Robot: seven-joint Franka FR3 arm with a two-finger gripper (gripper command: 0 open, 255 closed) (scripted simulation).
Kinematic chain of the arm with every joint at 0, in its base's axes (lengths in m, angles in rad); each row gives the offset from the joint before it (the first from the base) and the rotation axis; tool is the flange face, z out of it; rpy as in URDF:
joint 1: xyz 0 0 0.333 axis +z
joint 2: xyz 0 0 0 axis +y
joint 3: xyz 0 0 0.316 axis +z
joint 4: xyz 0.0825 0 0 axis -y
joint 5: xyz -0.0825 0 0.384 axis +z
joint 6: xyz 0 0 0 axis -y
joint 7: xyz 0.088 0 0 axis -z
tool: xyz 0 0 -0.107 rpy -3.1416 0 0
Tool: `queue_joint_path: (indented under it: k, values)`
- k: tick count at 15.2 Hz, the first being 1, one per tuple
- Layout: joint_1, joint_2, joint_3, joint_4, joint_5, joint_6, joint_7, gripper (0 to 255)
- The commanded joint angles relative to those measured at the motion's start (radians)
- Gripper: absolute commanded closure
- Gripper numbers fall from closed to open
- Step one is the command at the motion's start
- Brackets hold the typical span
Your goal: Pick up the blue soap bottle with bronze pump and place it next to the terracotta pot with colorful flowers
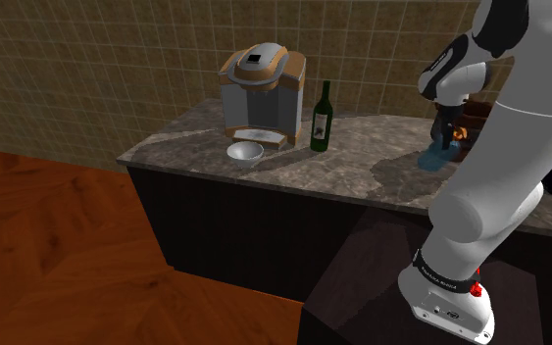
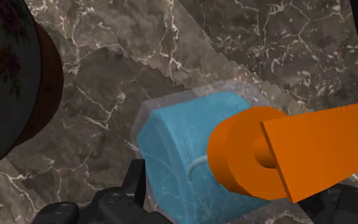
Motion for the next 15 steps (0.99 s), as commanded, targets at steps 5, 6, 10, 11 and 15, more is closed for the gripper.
queue_joint_path:
  k: [5, 6, 10, 11, 15]
  values:
    - [0.014, -0.049, 0.004, 0.031, -0.034, -0.071, 0.026, 0]
    - [0.02, -0.071, 0.009, 0.049, -0.048, -0.107, 0.037, 0]
    - [0.023, -0.087, 0.014, 0.064, -0.057, -0.135, 0.044, 0]
    - [0.023, -0.086, 0.014, 0.065, -0.057, -0.135, 0.044, 0]
    - [0.023, -0.086, 0.014, 0.065, -0.057, -0.135, 0.044, 0]
